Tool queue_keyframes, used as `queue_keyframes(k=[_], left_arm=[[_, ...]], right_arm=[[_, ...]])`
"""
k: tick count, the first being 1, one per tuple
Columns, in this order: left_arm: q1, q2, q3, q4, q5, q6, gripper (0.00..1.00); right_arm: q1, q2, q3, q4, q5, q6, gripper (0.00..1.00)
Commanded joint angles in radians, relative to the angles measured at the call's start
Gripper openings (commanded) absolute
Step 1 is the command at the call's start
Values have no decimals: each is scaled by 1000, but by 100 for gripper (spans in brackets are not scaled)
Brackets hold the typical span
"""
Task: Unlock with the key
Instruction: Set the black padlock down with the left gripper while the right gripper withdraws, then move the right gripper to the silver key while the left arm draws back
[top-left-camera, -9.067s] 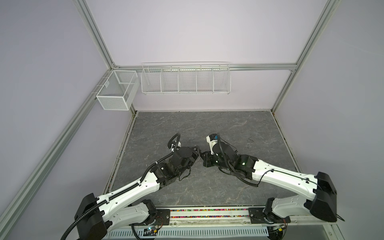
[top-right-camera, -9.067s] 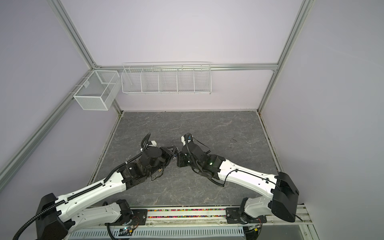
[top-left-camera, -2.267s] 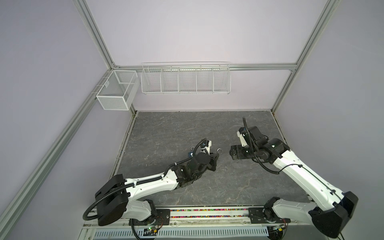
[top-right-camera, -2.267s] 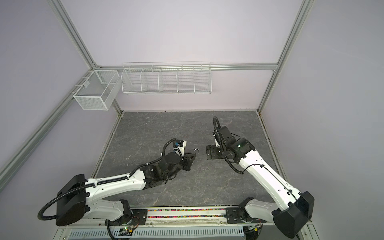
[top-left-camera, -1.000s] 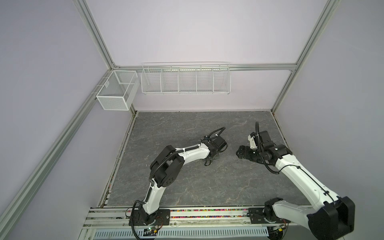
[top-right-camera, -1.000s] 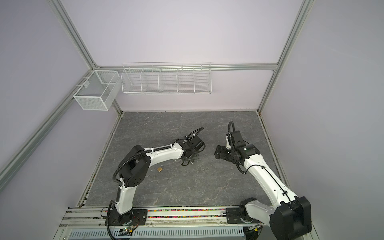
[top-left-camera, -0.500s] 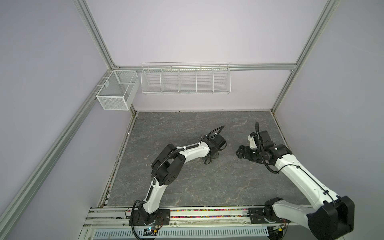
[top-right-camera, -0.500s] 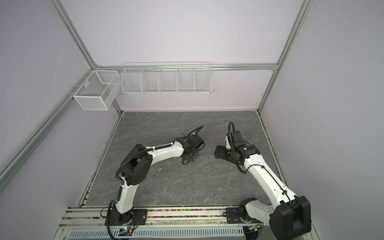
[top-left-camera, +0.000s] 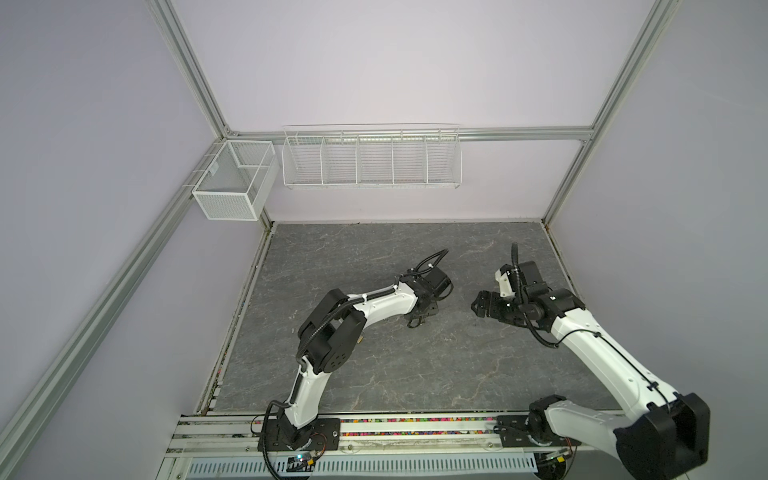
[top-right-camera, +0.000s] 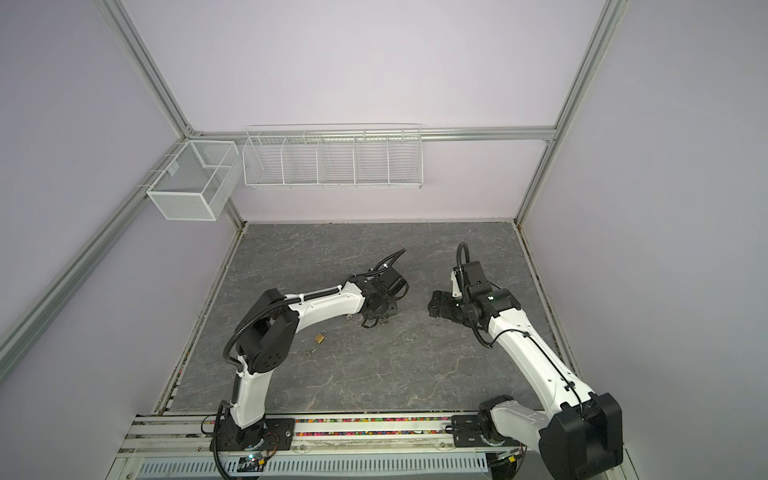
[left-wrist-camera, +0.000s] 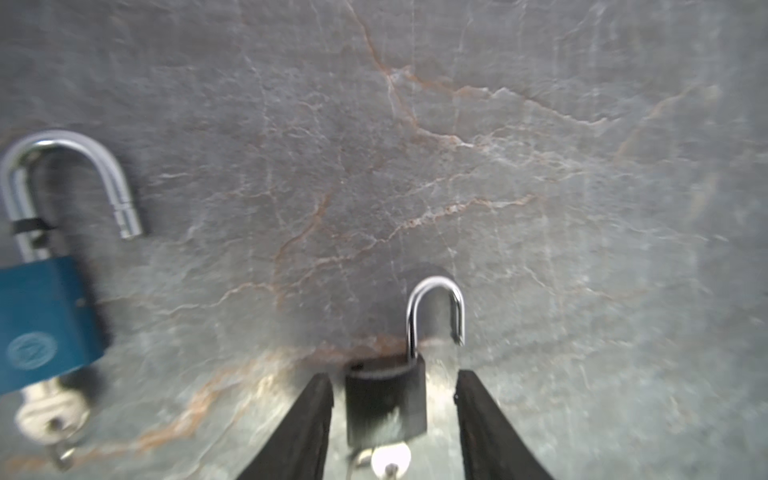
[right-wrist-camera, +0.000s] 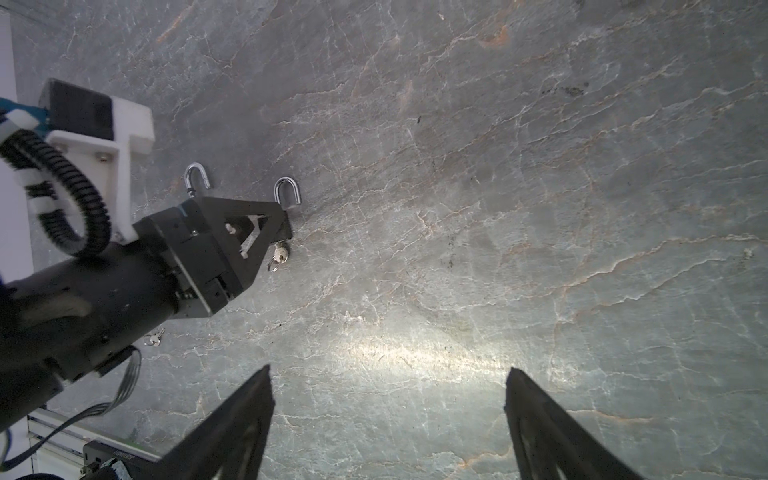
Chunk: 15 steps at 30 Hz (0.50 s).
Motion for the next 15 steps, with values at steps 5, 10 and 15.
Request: queue_keyframes(k=[5,10,15], left_arm=[[29,-311,-179,40,-51,23,50],[90,-541,-342,41,-84,78,50],[191,-766,-501,26,-94,140,49]], right_arm=[[189,25,81,-16,25,-1,88],[377,110,125,43,73,70,89],[555,223,147,164,101,147,89]])
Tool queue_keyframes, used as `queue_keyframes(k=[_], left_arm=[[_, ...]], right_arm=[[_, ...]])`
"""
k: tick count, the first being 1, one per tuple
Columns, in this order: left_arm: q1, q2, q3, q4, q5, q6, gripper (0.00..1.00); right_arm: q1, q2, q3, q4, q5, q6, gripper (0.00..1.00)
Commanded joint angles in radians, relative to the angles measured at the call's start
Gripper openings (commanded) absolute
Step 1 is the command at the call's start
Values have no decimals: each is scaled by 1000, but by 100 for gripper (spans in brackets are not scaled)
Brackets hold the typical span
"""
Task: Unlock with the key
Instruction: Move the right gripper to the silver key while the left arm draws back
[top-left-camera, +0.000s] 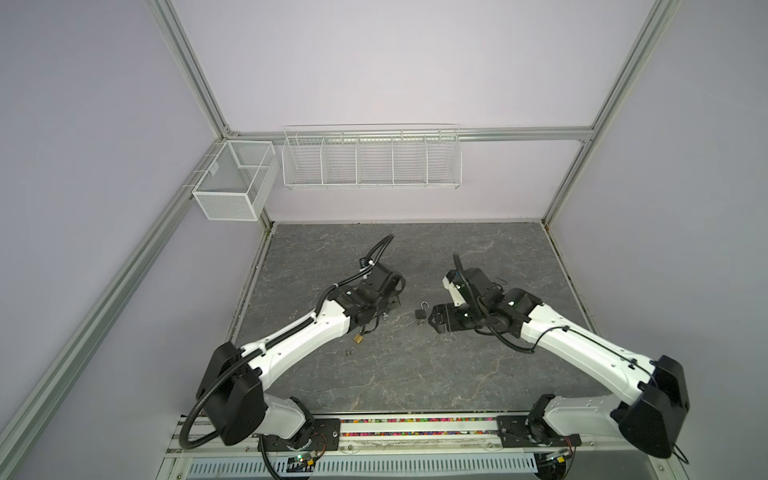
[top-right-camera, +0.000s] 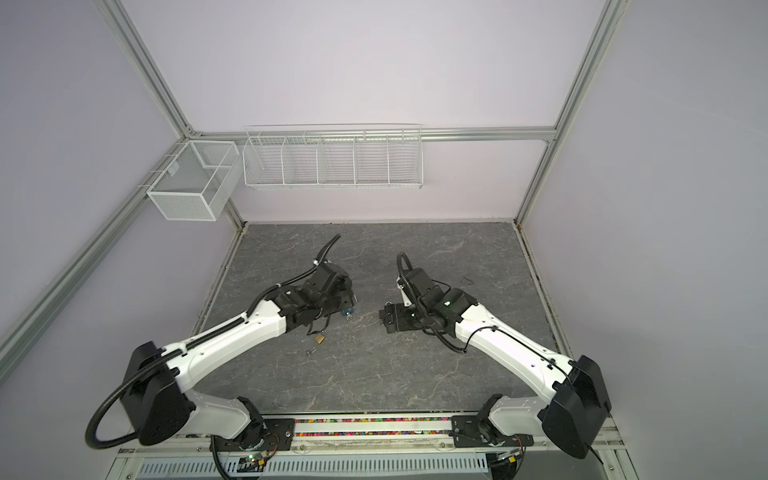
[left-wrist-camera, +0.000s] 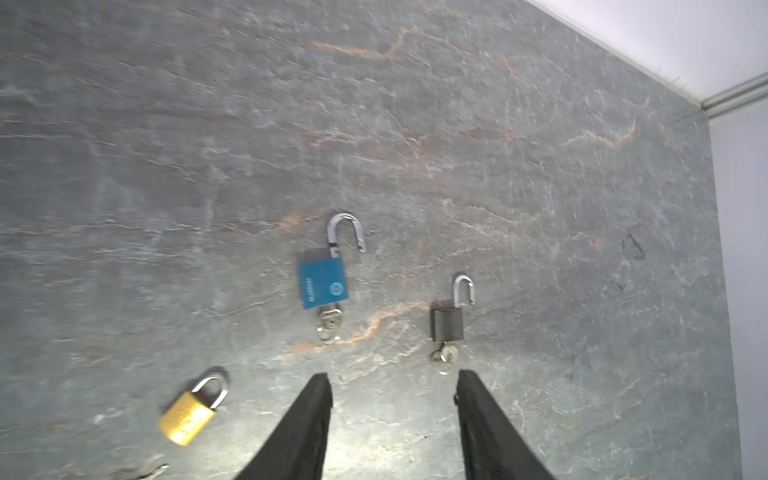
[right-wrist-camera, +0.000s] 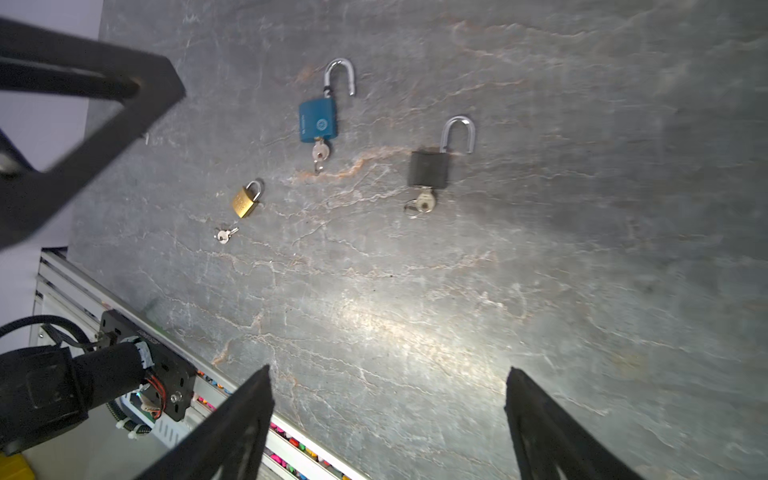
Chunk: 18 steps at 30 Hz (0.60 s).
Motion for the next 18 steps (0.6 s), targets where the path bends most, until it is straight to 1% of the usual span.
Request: queue_keyframes(k=[1,5,7,9,12,15,16,18], left_arm=[[54,-127,-91,-26,-28,68,49],[159,-287,-190,-53,10,102,49],[211,-350,-218,-80,21,116,49],[258,-407,-236,-115,29,130,49],[314,-464,-250,-157,34,140,49],[346,-503,-260,-199,28,136,49],[347,-516,-262,-215,16,128,48],[349,-554,-268,-241,4,106,48]], right_arm=[[101,63,21,105,42,81,89],[210,183,96,141,90,138,91],[254,256,147,129,119,186,94],[295,339,189,168,99,192,100],[338,449,279,172,101,187,97],[368,532,331,219,87,182,93],[375,558,354,222,82,178,92],[386,621,410,199,85,160,84]])
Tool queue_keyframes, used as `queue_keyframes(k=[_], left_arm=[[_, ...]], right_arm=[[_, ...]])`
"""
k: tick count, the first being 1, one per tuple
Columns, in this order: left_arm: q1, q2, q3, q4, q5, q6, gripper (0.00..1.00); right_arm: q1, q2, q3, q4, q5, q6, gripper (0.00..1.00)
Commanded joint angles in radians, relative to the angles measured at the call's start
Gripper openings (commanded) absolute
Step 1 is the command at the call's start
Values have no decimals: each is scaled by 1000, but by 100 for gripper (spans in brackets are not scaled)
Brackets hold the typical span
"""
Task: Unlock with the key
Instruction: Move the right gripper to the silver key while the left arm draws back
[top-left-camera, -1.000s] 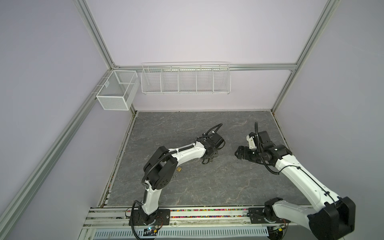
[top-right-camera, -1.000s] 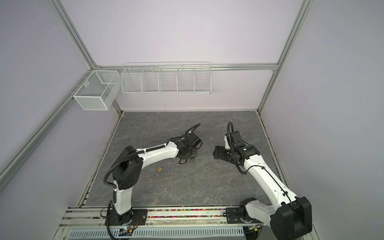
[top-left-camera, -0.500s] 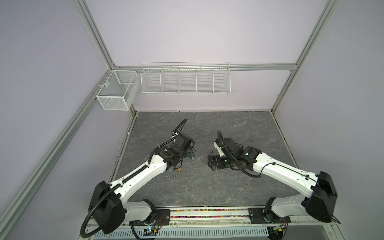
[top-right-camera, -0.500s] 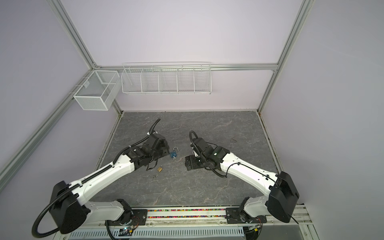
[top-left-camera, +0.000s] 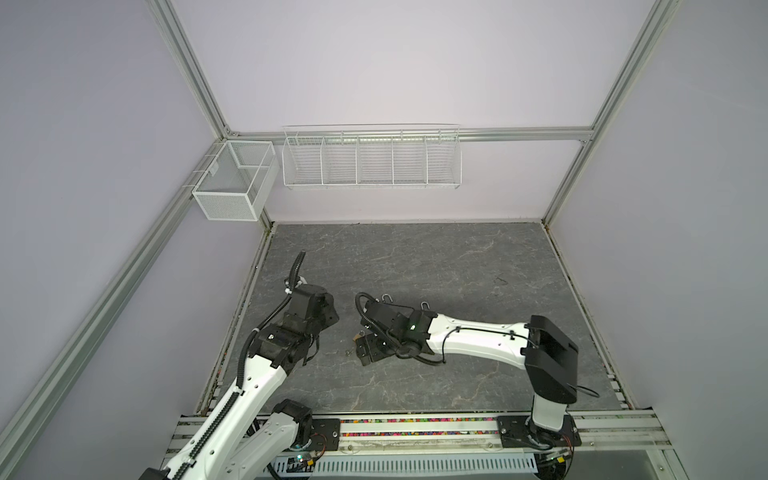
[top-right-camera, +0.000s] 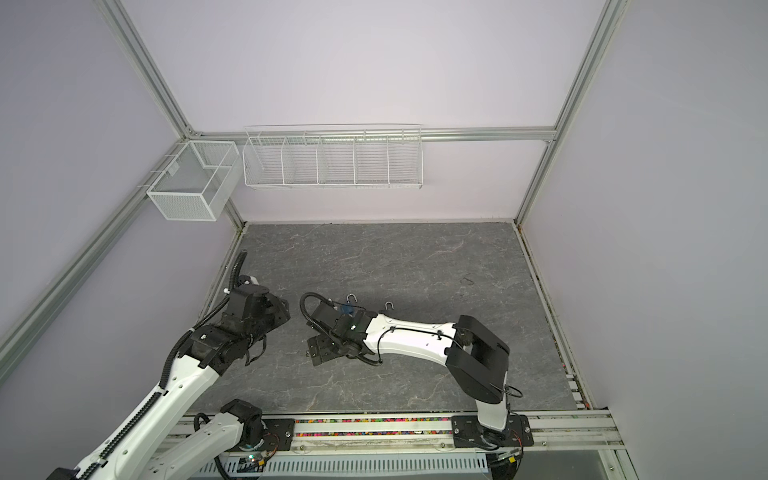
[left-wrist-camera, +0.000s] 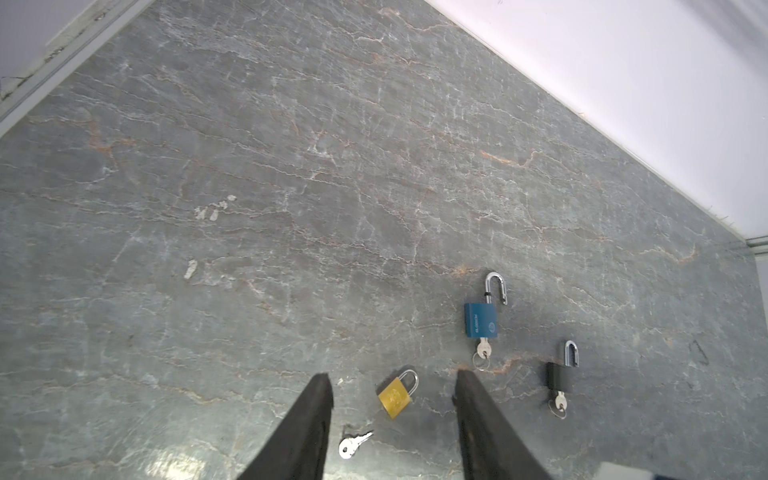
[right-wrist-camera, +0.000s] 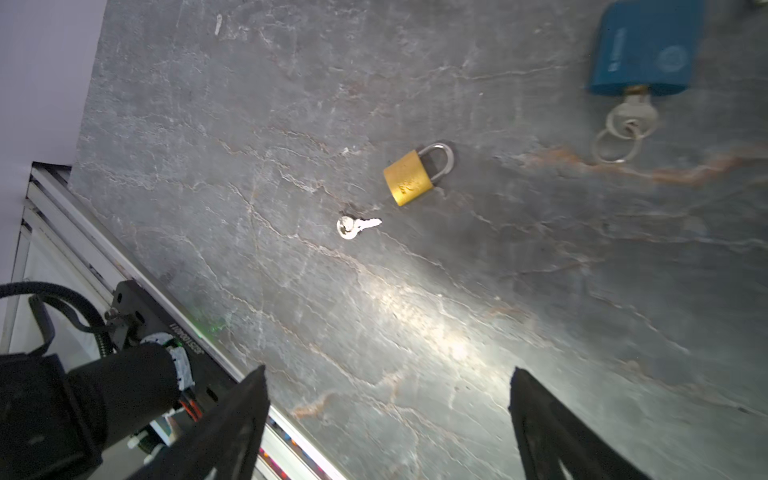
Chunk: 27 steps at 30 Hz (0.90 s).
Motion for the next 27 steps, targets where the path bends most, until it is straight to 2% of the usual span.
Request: queue_keyframes(k=[1,5,10,15,27], left_arm=[[7,-59,-18,-88,-17,-20,48],[6,-139,-45,-87,-28,-52,48],[7,-168,-49,-117,-50,-79,48],[7,-202,-49,-148,-91,-104,48],[7,-237,-51,-174,-128,-128,48]], right_arm=[[16,75,76,4,15,-2,82],[19,137,111,21,29,-34,73],[18,209,170,6,35,-78,62],[17,275,239,-5,21,-108,48],[17,355,313,-26,2,-130,31]])
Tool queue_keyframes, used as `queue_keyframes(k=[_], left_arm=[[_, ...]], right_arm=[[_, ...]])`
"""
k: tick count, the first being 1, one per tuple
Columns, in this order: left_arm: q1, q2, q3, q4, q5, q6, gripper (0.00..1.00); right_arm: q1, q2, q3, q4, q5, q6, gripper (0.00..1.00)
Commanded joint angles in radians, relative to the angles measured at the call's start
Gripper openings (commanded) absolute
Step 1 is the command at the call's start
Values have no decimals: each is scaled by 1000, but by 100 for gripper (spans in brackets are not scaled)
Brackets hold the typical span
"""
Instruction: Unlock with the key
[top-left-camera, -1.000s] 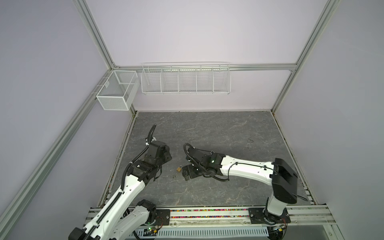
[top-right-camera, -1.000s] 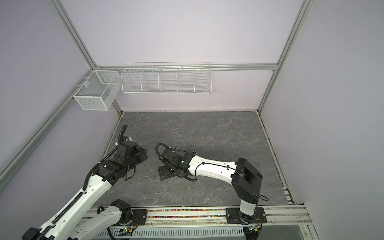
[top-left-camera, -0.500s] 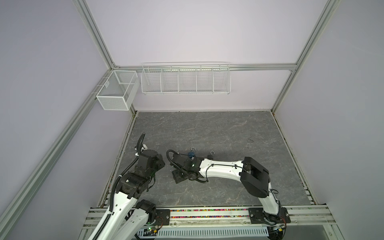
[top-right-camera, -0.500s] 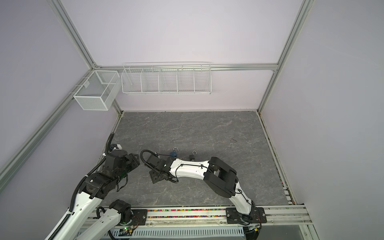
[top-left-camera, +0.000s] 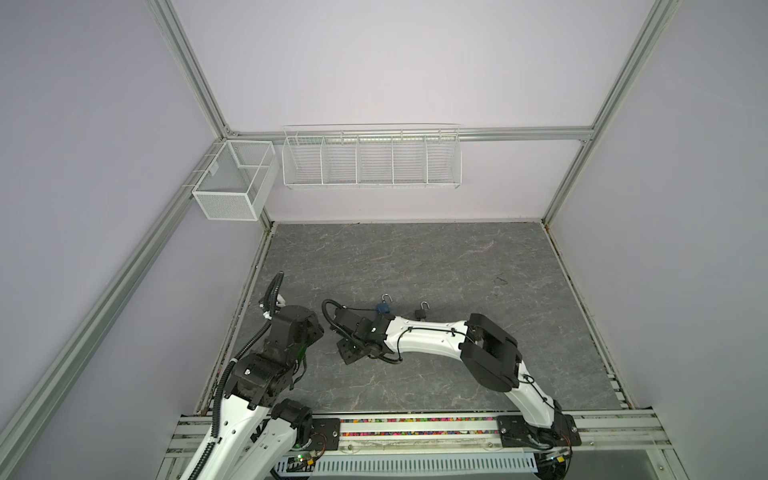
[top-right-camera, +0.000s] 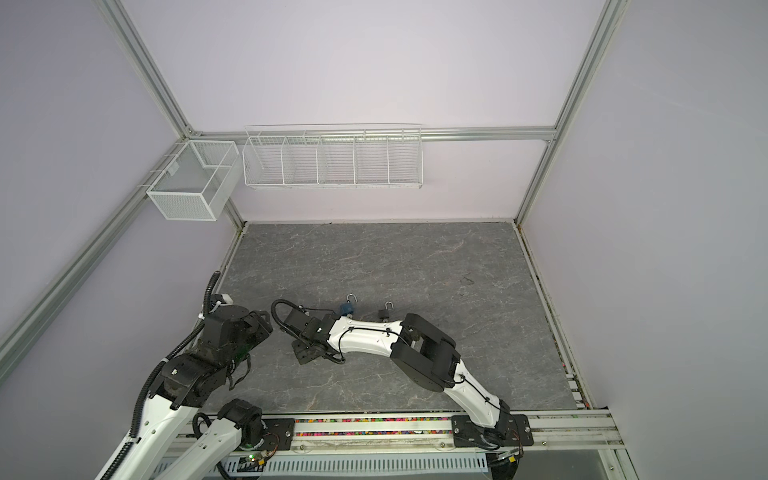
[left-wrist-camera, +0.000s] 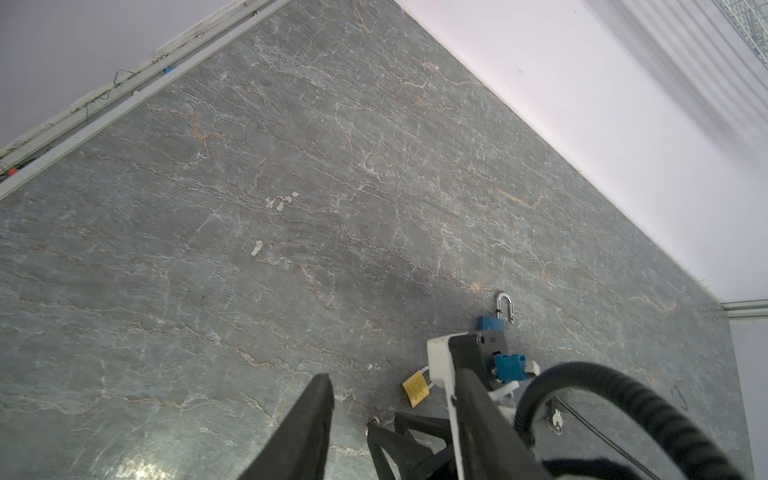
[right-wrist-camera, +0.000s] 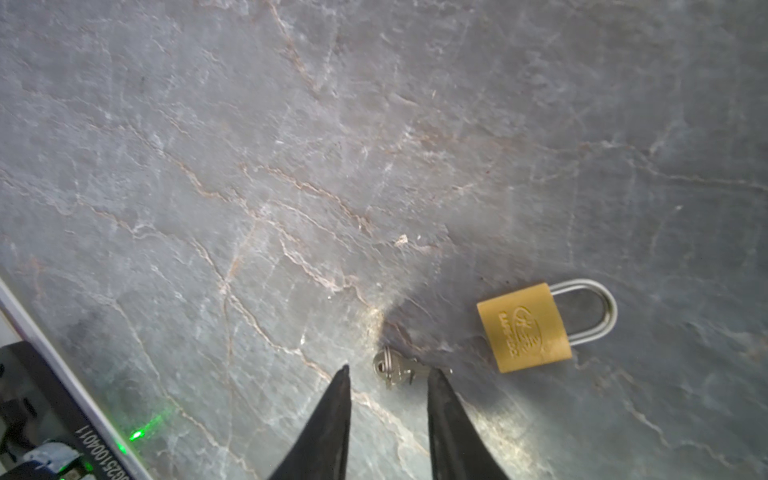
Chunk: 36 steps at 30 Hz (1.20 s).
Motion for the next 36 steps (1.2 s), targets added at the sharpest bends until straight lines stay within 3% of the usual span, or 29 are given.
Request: queue_keyframes(k=[1,16,36], left_arm=[[5,-15,-9,-50,-33,-27,48],[5,-64,-23,-54,-40,-54,48],[5,-115,-32,-62,-59,-86,48]], right_arm=[[1,25,25,-32,-16,-8,31],[4,76,71,-47,-19,-26,21],[8,120,159,-115,18,-61,22]])
